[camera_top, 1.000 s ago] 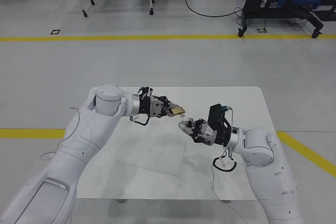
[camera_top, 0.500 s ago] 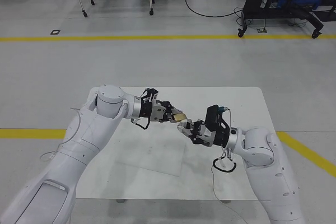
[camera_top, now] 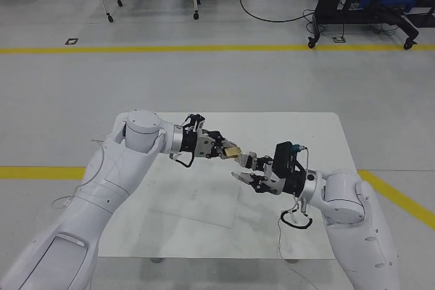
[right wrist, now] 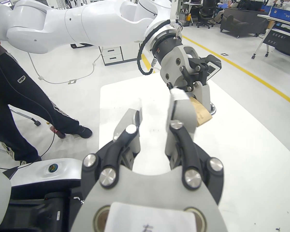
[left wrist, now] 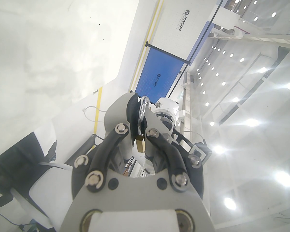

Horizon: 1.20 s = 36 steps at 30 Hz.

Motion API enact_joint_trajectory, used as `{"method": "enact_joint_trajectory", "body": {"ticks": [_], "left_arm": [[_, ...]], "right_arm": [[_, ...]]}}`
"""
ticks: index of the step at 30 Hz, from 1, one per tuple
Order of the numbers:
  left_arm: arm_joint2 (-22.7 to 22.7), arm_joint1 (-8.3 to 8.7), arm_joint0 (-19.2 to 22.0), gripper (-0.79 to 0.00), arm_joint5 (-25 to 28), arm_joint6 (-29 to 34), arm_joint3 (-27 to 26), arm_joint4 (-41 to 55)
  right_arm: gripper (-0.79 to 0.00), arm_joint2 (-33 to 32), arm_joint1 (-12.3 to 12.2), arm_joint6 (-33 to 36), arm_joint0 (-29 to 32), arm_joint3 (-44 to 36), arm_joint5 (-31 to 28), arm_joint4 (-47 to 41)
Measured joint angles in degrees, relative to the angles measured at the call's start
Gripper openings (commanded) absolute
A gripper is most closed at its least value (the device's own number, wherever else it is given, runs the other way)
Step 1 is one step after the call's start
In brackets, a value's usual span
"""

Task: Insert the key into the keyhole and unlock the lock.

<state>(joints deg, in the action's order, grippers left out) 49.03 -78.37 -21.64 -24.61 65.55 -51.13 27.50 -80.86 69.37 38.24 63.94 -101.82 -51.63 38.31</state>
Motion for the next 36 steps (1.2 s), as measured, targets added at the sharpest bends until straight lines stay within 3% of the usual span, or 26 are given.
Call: {"method": "enact_joint_trajectory", "body": {"ticks": [4,5,6,7,9,10,14,17,26,36], "left_arm": [[-0.2,0.04,-0.4,-0.785,0.2,-1.2,-0.6,-1.0],[-0.3,0.11,-0.7,-0.785,-0.2,-3.8,-1.4,-2.5],[0.1,0.15,-0.9,-0.785,-0.6,-6.1,-1.8,-3.4],[0.8,0.17,-1.2,-0.785,-1.0,-8.3,-2.0,-3.3],[3.5,0.12,-2.1,-0.785,-1.0,-13.1,-2.1,0.6],[4.6,0.08,-2.6,-0.785,-0.6,-15.2,-2.2,2.7],[6.0,-0.13,-4.5,-0.785,1.4,-20.6,-4.5,6.1],[5.6,-0.30,-5.4,-0.785,2.6,-21.6,-5.9,5.6],[5.0,-0.70,-5.8,-0.785,1.7,-22.8,-7.1,5.3],[6.2,-0.46,-5.9,-0.785,1.7,-22.9,-6.8,4.2]], "right_arm": [[0.000,0.0,0.0,-0.3,0.0,-0.4,0.3,0.5],[-0.040,0.3,0.0,-1.2,0.0,-1.0,0.4,2.0],[-0.145,0.5,0.0,-2.6,-0.1,-1.4,-0.3,3.5],[-0.357,0.1,0.0,-4.4,-0.4,-1.8,-1.1,5.6],[-0.508,-0.9,0.2,-11.4,0.3,-3.0,-0.5,13.2],[-0.536,-0.8,0.4,-15.4,1.0,-3.3,0.9,17.1],[-0.502,3.2,0.9,-29.9,2.8,-1.1,9.0,35.7],[-0.505,6.2,1.3,-34.3,1.2,2.7,12.7,41.6],[-0.554,8.2,1.7,-37.2,-2.1,6.1,17.9,43.2],[-0.560,7.4,1.4,-37.5,-2.3,5.9,18.4,43.0]]}}
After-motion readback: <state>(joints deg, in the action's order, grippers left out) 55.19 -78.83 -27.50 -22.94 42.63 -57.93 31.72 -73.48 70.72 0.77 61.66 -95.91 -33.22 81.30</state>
